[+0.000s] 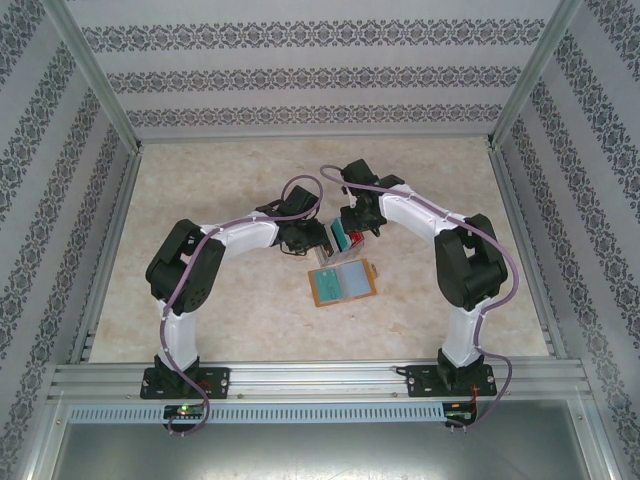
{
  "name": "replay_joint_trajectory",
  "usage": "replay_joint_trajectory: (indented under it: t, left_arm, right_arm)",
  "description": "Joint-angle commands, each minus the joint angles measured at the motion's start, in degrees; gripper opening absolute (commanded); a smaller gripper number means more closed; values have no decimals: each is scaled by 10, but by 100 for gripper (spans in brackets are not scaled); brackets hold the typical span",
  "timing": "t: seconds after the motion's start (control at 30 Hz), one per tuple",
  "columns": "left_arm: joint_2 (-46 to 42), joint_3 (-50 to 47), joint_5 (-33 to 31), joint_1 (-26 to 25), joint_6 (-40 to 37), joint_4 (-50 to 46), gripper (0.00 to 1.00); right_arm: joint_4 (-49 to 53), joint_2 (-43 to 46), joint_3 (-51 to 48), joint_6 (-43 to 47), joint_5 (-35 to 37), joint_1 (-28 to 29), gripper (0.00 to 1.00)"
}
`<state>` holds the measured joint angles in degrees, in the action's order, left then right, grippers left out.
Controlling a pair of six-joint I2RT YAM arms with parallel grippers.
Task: Put the credit cards into the card holder
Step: Pick up several credit cards from the storage box.
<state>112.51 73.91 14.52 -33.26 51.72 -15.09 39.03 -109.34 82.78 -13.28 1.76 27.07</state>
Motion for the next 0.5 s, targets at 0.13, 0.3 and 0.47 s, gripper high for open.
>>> replay_joint_trajectory:
  t: [0.13,0.3,0.47]
  left_arm:
    - [-2,-14,-3,5,8,-20,30]
    - [-3,-14,-2,5,8,-20,30]
    - [-2,-17,-3,5,10,-18,29]
  right_arm:
    - [21,15,18,10,54,-3,37]
    - [21,22,19,13,50,0,37]
    - [20,22,19,14,45,-1,34]
